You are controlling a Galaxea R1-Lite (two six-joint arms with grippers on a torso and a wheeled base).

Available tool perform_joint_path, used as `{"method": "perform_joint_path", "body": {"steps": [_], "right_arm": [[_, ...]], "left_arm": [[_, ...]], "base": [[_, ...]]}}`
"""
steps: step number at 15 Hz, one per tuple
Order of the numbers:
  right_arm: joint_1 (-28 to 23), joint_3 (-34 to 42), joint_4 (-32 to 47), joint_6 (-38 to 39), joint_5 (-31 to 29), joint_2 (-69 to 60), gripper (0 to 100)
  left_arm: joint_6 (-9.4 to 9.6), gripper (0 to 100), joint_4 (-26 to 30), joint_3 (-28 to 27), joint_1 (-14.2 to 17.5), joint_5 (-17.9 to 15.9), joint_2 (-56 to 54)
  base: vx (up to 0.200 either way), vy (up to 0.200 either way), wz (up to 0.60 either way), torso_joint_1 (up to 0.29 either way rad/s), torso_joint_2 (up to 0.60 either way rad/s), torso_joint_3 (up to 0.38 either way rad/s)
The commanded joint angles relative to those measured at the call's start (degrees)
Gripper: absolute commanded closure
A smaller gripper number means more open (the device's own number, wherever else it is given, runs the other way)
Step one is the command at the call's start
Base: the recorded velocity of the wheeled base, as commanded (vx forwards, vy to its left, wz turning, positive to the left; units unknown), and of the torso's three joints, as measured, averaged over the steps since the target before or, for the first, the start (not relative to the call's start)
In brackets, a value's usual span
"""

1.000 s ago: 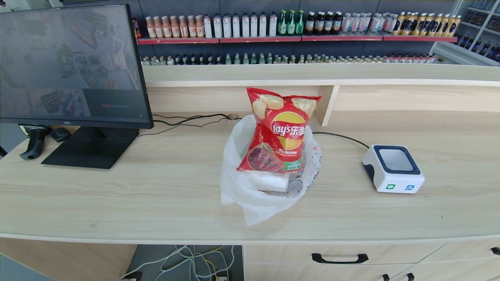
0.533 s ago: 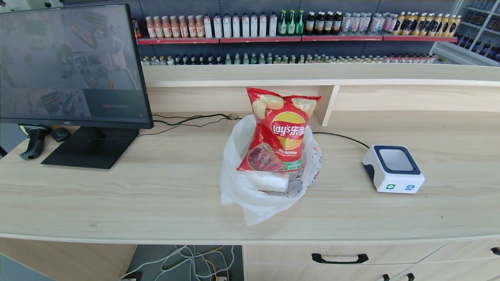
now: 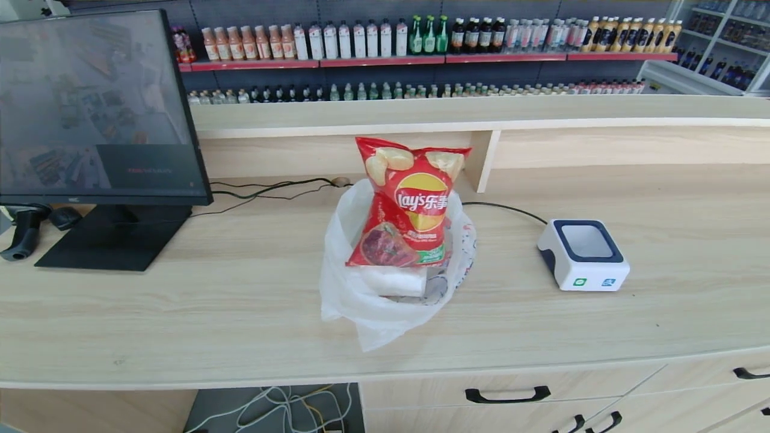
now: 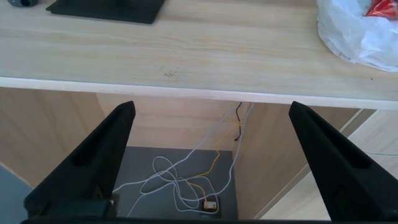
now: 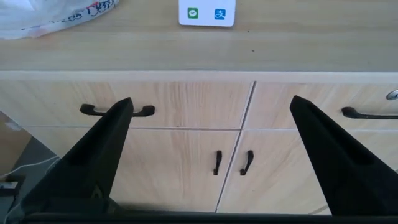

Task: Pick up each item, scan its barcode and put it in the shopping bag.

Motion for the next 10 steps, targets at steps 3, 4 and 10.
{"method": "perform_joint_path", "body": {"steps": [3, 4, 10], "right_arm": [[0.00, 0.02, 0.00, -0.08, 0.01, 0.02, 0], [0.00, 0.02, 0.00, -0.17, 0.01, 0.02, 0], [0.00, 0.02, 0.09, 0.01, 0.01, 0.02, 0]], "left_arm": [[-0.07, 0, 0.00, -0.09, 0.10, 0.00, 0.09], [-0.07, 0, 0.00, -0.09, 0.10, 0.00, 0.00], [-0.16, 0, 0.00, 0.00, 0.10, 0.00, 0.09]], "base": [[0.000, -0.133, -0.20, 0.005, 0.00, -0.001], [0.000, -0.200, 0.00, 0.002, 0.00, 0.007], [0.000, -0.200, 0.30, 0.003, 0.00, 0.004]]}}
